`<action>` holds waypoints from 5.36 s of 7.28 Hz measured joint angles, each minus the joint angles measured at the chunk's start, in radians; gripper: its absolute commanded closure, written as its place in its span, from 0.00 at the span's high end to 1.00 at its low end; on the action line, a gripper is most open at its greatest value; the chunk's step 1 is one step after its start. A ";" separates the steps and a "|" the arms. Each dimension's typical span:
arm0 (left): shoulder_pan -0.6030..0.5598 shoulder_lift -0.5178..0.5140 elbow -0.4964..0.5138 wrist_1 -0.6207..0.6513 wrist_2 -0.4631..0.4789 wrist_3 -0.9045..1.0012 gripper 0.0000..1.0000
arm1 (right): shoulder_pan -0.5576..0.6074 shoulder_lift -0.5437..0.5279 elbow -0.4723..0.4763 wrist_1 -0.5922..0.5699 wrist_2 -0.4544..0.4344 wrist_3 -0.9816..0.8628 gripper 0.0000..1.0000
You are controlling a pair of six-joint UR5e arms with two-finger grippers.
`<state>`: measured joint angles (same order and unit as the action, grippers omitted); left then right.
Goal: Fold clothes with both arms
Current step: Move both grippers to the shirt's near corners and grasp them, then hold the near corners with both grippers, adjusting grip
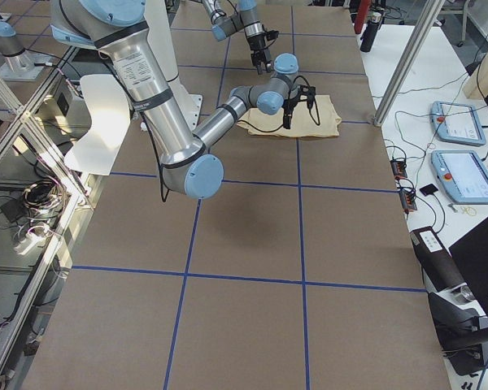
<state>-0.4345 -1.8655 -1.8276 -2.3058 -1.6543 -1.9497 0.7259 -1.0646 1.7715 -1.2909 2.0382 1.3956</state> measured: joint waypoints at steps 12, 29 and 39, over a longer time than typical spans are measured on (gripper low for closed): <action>0.062 -0.059 0.120 0.044 0.014 0.012 0.00 | -0.029 -0.044 0.033 0.073 -0.002 0.063 1.00; 0.056 -0.060 0.093 0.043 0.008 0.006 0.00 | -0.376 0.097 -0.138 -0.098 -0.311 0.481 0.83; 0.057 -0.058 0.097 0.042 0.012 0.006 0.00 | -0.374 0.106 -0.131 -0.089 -0.305 0.476 0.00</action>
<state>-0.3775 -1.9235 -1.7304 -2.2639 -1.6425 -1.9436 0.3517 -0.9588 1.6403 -1.3802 1.7333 1.8712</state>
